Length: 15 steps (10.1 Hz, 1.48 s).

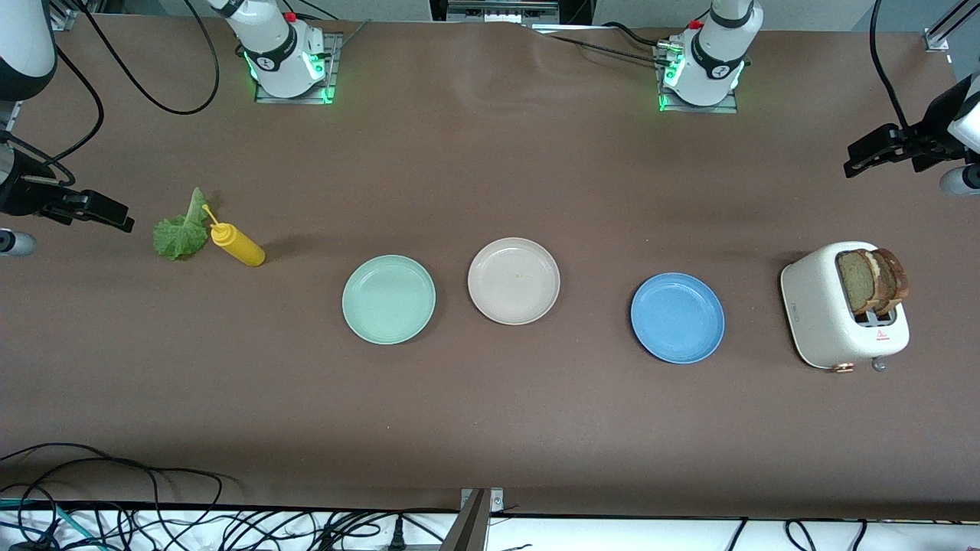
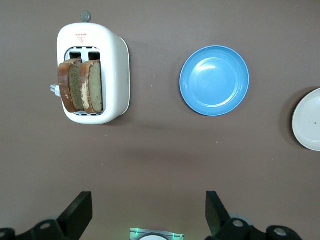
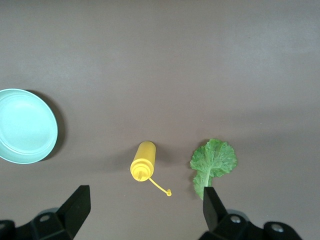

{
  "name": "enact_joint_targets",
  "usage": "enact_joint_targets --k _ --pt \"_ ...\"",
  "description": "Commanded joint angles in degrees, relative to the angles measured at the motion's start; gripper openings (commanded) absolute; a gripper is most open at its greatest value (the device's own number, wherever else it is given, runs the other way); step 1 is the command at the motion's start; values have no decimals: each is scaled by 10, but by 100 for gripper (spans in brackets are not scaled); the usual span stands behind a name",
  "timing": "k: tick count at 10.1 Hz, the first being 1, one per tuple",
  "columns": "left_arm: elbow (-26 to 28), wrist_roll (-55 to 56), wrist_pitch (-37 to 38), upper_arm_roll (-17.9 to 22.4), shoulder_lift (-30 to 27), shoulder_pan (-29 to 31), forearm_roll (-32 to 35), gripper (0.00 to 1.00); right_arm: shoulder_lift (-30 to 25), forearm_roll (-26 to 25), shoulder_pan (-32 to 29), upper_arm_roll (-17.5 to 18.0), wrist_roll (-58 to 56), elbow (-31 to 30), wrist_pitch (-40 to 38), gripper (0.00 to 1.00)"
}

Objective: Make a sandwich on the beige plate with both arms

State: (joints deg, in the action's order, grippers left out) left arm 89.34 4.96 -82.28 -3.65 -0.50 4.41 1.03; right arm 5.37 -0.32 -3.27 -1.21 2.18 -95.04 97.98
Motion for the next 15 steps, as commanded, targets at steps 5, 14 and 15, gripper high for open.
enact_joint_targets --k 5,14,15 --pt "5 2 3 -2 -7 3 14 100 -3 -6 -5 2 -2 3 -12 100" --pt "5 -3 3 -2 -6 11 14 100 -3 -5 -5 2 -4 3 -15 100" --pt "5 -3 3 -2 -6 11 14 100 -3 -5 -5 2 -5 3 -15 100"
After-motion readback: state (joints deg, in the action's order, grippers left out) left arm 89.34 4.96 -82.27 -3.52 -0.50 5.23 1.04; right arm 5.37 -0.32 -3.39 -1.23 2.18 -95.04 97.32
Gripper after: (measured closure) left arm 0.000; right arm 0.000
